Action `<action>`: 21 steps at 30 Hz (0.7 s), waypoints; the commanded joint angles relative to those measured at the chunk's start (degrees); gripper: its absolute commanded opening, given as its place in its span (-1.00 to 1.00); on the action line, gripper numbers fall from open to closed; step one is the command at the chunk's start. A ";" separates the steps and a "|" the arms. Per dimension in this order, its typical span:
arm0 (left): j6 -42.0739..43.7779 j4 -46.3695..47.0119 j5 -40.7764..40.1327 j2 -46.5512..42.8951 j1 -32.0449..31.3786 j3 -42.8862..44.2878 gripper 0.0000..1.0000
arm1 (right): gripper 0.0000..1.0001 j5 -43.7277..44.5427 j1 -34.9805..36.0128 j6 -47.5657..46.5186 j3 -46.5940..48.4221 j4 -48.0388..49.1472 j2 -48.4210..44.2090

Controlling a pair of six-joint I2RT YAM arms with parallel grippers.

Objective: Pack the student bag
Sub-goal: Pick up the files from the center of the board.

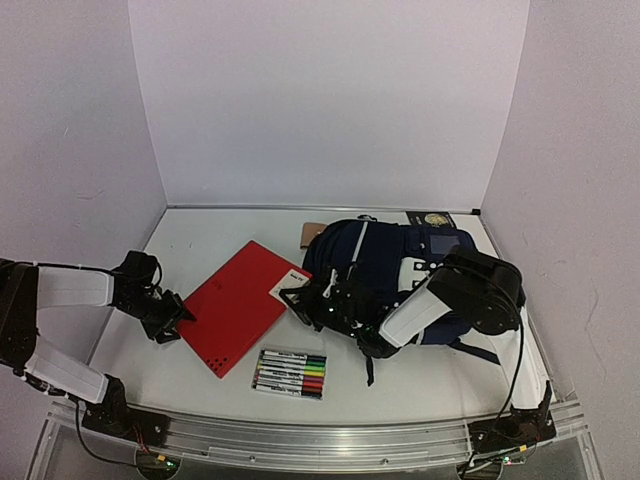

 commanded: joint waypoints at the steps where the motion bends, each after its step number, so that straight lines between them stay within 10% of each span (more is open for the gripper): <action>1: 1.11 -7.36 -2.54 -8.02 -0.28 2.59 0.40 | -1.00 -1.00 1.34 -4.63 -1.63 -0.04 -7.92; 9: 7.66 -17.17 -4.49 -16.24 -0.03 14.53 0.80 | -1.00 2.57 1.26 -17.21 -0.15 -20.11 -22.51; 21: 27.97 -16.25 13.93 -9.83 -0.28 36.74 0.80 | -1.00 -17.88 -8.45 -43.88 15.53 -53.98 -32.20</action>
